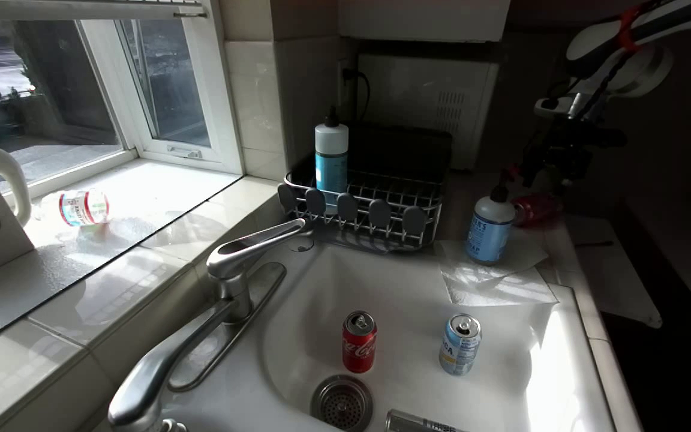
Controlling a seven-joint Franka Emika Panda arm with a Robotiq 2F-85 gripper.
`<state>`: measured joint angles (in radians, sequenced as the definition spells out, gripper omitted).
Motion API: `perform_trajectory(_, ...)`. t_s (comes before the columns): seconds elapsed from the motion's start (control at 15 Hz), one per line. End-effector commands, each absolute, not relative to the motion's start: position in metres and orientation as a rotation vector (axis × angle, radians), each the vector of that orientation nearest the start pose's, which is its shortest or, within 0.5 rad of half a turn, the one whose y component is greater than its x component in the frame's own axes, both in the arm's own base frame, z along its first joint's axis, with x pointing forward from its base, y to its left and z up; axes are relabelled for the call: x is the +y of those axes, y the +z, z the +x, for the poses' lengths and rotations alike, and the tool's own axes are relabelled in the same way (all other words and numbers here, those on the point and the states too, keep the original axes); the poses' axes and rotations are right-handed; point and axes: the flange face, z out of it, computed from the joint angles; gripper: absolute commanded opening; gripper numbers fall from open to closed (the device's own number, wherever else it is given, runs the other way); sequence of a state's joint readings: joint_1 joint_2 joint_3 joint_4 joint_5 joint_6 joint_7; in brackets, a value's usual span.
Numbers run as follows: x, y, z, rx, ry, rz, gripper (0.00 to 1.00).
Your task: Move the can to the left then put it upright
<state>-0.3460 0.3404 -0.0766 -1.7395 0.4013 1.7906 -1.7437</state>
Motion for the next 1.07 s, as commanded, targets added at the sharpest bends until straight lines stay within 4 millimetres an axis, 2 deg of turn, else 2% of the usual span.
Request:
perform_trajectory(0.0, -0.188, 0.394, 0.566, -1.623, -0.160, -2.309, 1.00)
perform_trajectory(0.13, -0.167, 0.409, 0.563, -1.706, -0.103, -2.329, 1.00)
perform_trajectory(0.33, -0.130, 0.420, 0.557, -1.864, -0.017, -2.348, 1.00)
perform_trajectory(0.6, -0.077, 0.420, 0.545, -2.038, 0.111, -2.465, 1.00)
perform_trajectory(1.0, -0.004, 0.417, 0.528, -2.237, 0.425, -2.632, 1.00)
